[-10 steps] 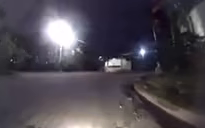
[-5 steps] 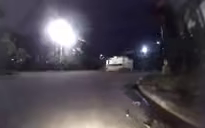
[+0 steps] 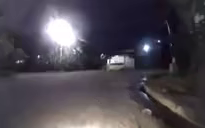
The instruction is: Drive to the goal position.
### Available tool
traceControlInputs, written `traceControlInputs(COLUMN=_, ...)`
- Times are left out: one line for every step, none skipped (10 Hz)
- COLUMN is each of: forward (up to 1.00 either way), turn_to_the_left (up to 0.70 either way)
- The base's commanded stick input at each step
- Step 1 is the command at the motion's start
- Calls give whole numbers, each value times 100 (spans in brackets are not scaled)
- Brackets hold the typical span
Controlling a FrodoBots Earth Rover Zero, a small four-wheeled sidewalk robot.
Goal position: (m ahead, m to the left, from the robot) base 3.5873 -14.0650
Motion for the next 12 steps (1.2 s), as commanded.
traceControlInputs(forward=70, turn_to_the_left=0)
traceControlInputs(forward=70, turn_to_the_left=0)
traceControlInputs(forward=70, turn_to_the_left=0)
traceControlInputs(forward=70, turn_to_the_left=0)
traceControlInputs(forward=70, turn_to_the_left=0)
traceControlInputs(forward=70, turn_to_the_left=-2)
traceControlInputs(forward=70, turn_to_the_left=-31)
traceControlInputs(forward=70, turn_to_the_left=-35)
traceControlInputs(forward=70, turn_to_the_left=-35)
traceControlInputs(forward=70, turn_to_the_left=-35)
traceControlInputs(forward=70, turn_to_the_left=-35)
traceControlInputs(forward=70, turn_to_the_left=-35)
